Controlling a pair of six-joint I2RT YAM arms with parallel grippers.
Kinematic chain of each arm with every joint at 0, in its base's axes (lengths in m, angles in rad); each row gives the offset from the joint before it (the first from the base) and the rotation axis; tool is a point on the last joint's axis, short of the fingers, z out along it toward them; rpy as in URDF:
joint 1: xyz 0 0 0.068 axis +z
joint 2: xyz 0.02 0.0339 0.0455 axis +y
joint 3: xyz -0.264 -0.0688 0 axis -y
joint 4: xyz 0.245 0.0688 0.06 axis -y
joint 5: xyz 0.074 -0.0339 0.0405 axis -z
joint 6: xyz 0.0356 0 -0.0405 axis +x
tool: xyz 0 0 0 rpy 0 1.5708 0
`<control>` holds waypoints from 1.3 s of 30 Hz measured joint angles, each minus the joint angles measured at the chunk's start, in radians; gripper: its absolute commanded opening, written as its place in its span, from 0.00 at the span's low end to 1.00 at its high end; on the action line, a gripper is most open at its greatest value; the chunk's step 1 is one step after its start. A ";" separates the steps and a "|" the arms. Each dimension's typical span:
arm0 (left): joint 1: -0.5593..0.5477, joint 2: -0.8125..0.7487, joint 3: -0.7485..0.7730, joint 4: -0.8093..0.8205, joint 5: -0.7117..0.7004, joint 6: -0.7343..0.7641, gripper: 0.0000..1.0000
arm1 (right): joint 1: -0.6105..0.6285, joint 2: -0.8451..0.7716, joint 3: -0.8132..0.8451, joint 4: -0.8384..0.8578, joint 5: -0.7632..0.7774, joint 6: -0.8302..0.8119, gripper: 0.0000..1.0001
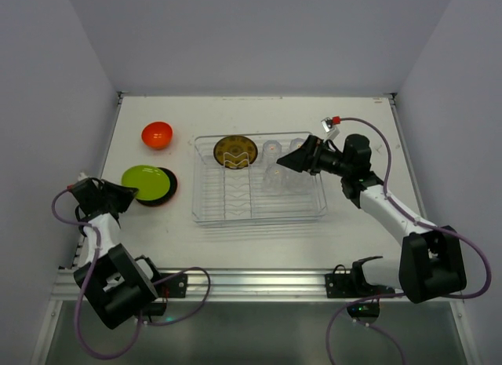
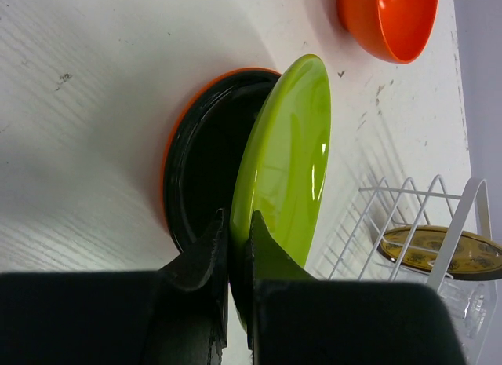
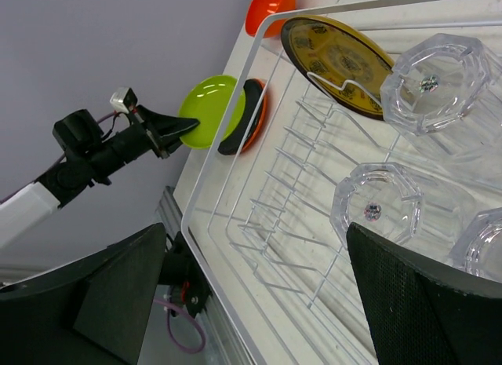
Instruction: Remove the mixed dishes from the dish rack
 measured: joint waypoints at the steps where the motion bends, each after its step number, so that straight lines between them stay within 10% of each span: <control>1: 0.000 -0.001 -0.002 0.010 0.000 0.000 0.03 | -0.001 0.000 0.000 0.001 -0.002 0.000 0.99; 9: 0.000 0.038 -0.017 0.036 0.000 0.004 0.15 | -0.006 0.000 0.000 0.019 -0.029 0.004 0.99; 16: -0.010 0.013 -0.017 0.028 -0.013 0.036 0.70 | -0.006 -0.023 -0.006 0.030 -0.037 0.002 0.99; 22: -0.031 -0.068 -0.011 0.021 -0.029 0.045 0.97 | -0.006 -0.051 -0.005 -0.005 -0.012 -0.027 0.99; 39: -0.125 -0.011 0.106 -0.142 -0.126 0.108 1.00 | 0.052 -0.296 0.167 -0.502 0.574 -0.321 0.99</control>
